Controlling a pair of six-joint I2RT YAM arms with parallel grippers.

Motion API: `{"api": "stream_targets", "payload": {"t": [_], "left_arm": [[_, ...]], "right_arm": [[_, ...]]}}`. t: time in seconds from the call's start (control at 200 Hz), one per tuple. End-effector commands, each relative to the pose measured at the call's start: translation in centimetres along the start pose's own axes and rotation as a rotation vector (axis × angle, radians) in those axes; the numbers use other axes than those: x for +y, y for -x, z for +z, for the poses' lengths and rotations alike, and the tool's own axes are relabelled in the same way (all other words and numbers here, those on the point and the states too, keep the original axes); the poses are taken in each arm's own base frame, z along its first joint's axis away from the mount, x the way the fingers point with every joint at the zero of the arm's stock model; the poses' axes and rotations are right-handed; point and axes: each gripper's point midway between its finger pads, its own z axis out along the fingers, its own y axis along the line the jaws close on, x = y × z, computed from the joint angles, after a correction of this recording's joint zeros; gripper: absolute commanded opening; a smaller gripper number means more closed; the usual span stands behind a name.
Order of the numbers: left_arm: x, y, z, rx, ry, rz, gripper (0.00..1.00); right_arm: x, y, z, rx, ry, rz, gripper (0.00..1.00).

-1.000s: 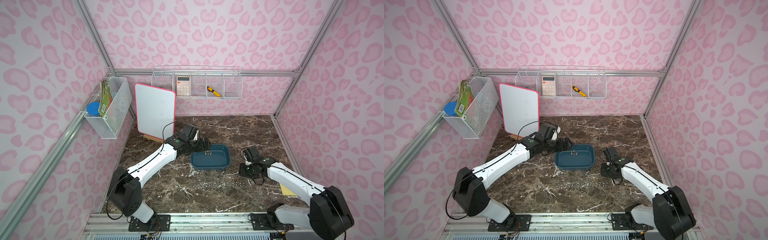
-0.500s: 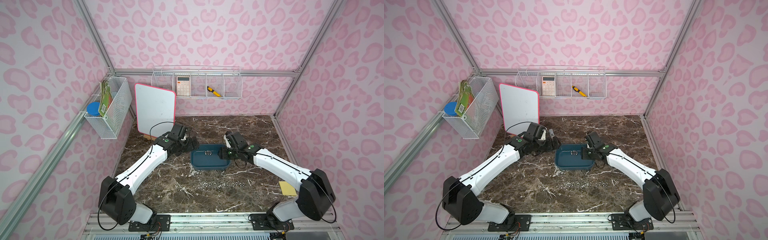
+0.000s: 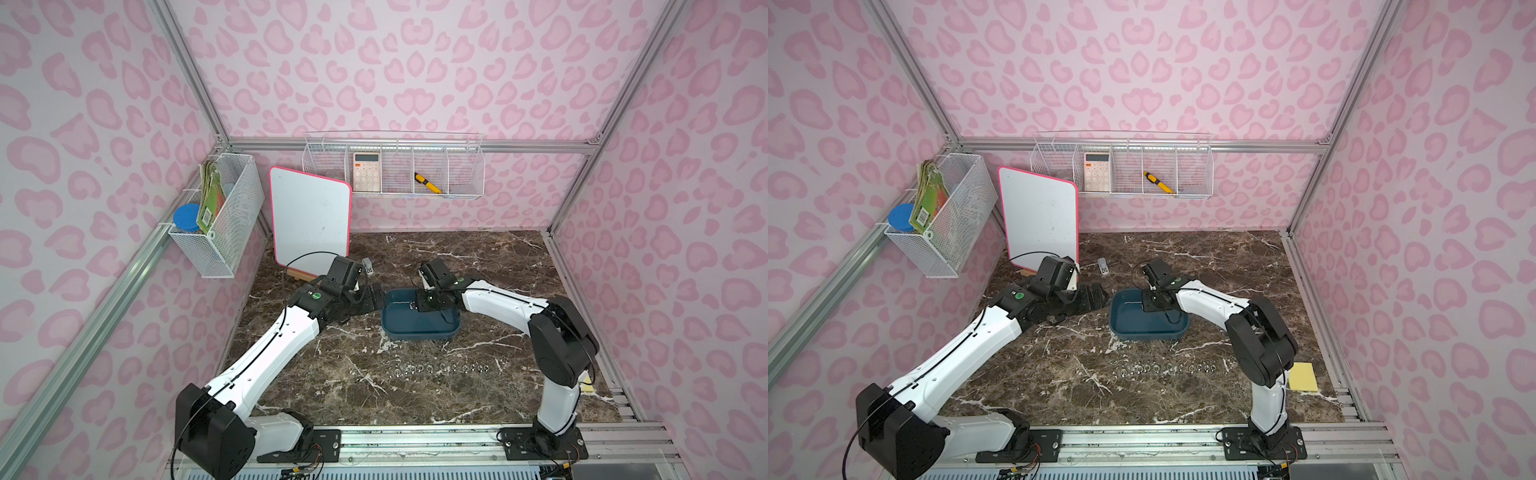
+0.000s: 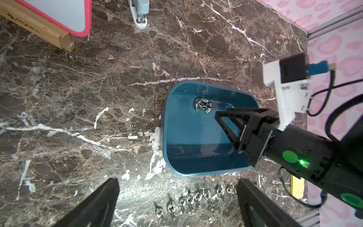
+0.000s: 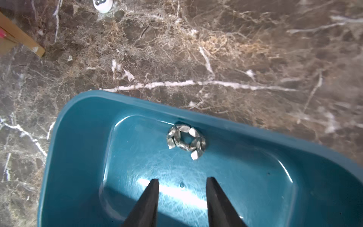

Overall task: Take out the wing nut from the storage box
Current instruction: Pick up the wing nut from the storage box.

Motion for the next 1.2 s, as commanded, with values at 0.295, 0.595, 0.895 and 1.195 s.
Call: {"api": "stream_targets", "payload": {"t": [0.295, 0.595, 0.895, 1.195], "left_arm": [[1.5, -0.3, -1.4, -0.003, 0.073, -0.004, 0.98], [1.9, -0.2, -1.9, -0.010, 0.093, 0.004, 0.98], [2.0, -0.4, -2.0, -0.003, 0.095, 0.005, 0.98], [2.0, -0.5, -2.0, -0.001, 0.095, 0.006, 0.98]], "right_arm": [[-1.2, -0.1, 2.4, 0.019, -0.008, -0.013, 0.28], [-1.0, 0.5, 3.6, 0.017, -0.004, -0.024, 0.26], [-1.6, 0.6, 4.1, 0.018, -0.033, -0.032, 0.24], [-1.4, 1.1, 3.1, 0.000, -0.018, -0.036, 0.24]]}}
